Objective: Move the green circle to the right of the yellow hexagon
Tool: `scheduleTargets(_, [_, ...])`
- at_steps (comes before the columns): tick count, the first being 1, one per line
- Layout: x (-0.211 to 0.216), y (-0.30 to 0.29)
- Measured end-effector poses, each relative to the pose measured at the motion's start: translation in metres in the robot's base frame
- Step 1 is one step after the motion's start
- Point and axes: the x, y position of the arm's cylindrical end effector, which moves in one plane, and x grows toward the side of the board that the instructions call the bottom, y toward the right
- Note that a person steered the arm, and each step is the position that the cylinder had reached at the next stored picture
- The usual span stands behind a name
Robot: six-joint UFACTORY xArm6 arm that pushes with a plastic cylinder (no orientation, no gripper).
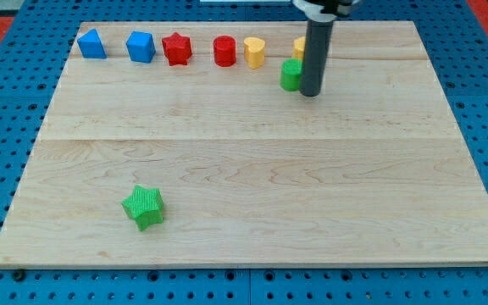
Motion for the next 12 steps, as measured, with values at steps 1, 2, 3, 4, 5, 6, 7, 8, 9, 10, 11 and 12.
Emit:
scheduleTargets(1, [0.009,-0.025])
scheduleTargets(2, [-0.01,-0.065])
scheduleTargets(3, [-0.033,-0.059])
scheduleTargets(4, [-0.043,0.009])
scheduleTargets(5, [-0.05,0.041])
scheduleTargets(6, [-0.051,0.036])
scheduleTargets(7, [-0.015,0.061])
scheduleTargets(8, [-0.013,0.101])
scheduleTargets(9, [-0.038,0.115])
scheduleTargets(10, [-0.05,0.13])
scheduleTargets(11, [-0.054,0.179])
scheduleTargets(12, [-0.085,0.176])
